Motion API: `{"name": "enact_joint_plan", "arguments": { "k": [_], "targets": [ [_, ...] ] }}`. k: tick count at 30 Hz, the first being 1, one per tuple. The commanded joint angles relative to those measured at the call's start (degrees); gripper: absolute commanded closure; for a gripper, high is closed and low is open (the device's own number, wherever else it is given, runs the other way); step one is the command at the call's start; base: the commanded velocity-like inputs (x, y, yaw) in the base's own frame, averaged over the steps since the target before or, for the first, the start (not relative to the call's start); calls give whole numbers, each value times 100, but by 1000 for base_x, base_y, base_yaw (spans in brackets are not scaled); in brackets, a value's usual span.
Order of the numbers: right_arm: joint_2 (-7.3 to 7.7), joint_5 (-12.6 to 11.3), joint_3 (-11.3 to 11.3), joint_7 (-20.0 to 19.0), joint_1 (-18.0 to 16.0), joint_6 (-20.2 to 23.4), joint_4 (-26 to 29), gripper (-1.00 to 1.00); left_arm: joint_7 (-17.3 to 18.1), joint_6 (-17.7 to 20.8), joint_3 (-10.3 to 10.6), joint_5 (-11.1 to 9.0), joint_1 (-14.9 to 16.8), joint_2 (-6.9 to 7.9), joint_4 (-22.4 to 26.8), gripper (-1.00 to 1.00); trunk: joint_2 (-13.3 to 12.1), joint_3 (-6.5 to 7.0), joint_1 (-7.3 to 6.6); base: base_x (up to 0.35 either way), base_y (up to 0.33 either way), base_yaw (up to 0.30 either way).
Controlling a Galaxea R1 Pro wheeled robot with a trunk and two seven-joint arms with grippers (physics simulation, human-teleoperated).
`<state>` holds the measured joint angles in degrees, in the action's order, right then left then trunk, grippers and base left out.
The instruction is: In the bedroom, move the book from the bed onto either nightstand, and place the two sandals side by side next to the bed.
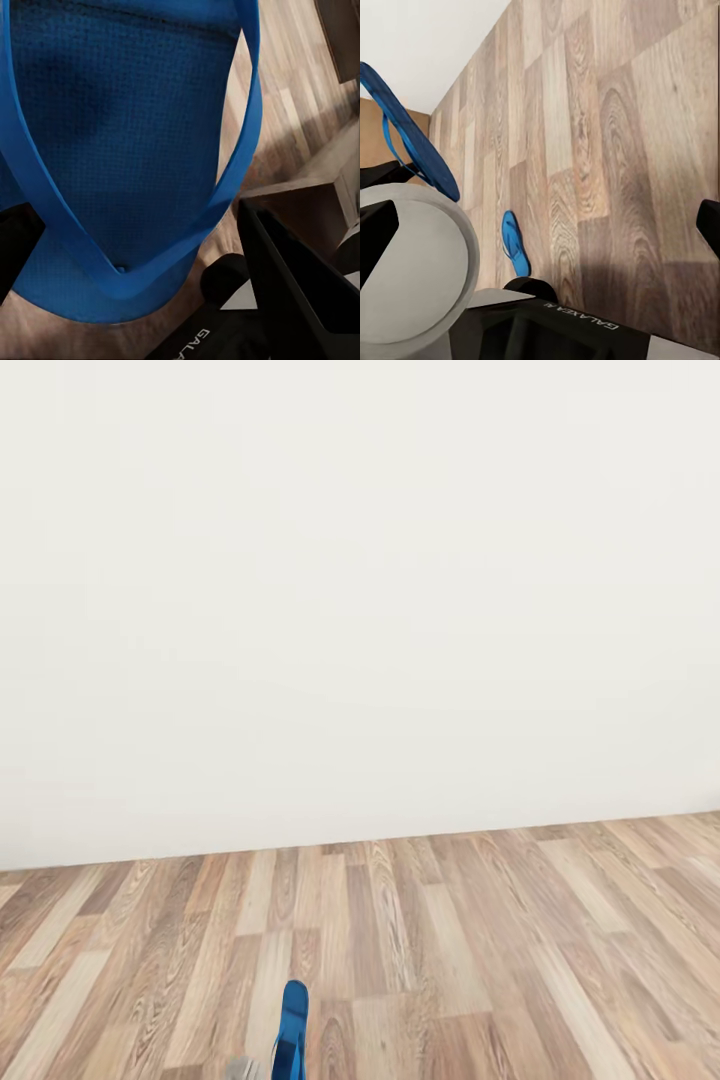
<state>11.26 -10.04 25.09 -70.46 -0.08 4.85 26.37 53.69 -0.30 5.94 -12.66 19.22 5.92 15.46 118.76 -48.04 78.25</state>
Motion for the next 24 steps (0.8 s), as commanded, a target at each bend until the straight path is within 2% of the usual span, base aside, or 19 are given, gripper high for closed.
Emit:
{"name": "enact_joint_plan", "arguments": {
  "k": [1,7,24],
  "targets": [
    [-1,-25,5,-19,-1,51,1,-100,1,-5,47,-52,1,6,0,100,2,-5,2,303,-146,4],
    [-1,-25,5,-20,-1,51,3,-100,1,-5,47,-52,1,6,0,100,2,-5,2,311,-98,1],
    [-1,-25,5,6,-1,51,4,-100,-25,-5,48,-52,3,6,0,100,2,-5,2,329,-4,0]
  ]
}}
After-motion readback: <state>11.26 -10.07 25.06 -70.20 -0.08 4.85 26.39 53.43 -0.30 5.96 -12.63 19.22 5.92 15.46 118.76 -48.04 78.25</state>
